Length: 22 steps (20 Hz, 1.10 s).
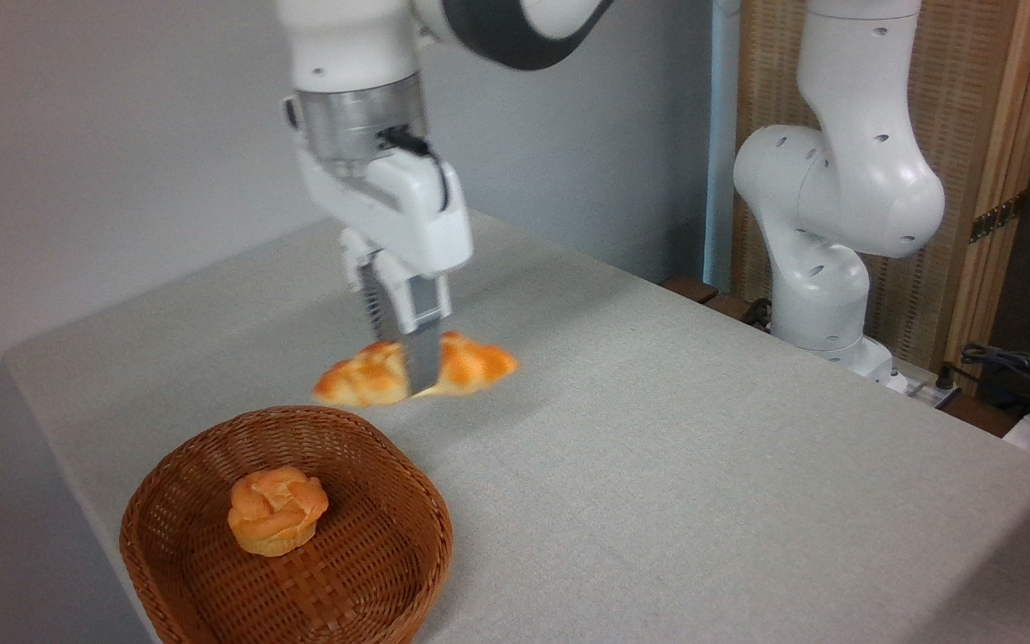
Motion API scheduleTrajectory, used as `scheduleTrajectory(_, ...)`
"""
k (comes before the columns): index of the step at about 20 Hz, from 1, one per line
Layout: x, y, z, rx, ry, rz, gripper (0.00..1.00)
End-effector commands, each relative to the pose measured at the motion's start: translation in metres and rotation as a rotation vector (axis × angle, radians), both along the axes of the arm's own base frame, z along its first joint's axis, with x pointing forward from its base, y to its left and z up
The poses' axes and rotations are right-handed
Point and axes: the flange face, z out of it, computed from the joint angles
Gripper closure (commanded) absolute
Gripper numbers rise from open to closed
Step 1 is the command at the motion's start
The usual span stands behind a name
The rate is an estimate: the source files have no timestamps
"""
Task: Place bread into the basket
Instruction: 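Lift the braided roll and carry it over the wicker basket, then lower the roll into the basket beside the round bun and release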
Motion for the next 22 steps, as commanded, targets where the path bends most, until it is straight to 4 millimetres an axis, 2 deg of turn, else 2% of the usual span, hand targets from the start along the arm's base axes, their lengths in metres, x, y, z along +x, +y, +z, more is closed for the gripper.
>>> scheduleTrajectory(1, 0.056, 0.000, -0.016, 0.017, -0.056, -0.004, 0.67)
scheduleTrajectory(5, 0.082, -0.002, -0.045, 0.013, -0.095, 0.007, 0.66)
scheduleTrajectory(7, 0.091, 0.000, -0.051, 0.003, -0.135, 0.045, 0.63)
scheduleTrajectory(9, 0.096, -0.001, -0.062, 0.002, -0.133, 0.079, 0.53)
scheduleTrajectory(12, 0.101, 0.001, -0.086, 0.015, -0.097, 0.078, 0.25)
scheduleTrajectory(13, 0.103, 0.002, -0.092, 0.032, -0.090, 0.071, 0.19)
scheduleTrajectory(16, 0.104, 0.001, -0.101, 0.081, -0.081, 0.043, 0.00)
scheduleTrajectory(20, 0.105, 0.004, -0.099, 0.085, -0.085, 0.047, 0.00)
scheduleTrajectory(22, 0.105, 0.013, -0.097, 0.085, -0.089, 0.058, 0.00)
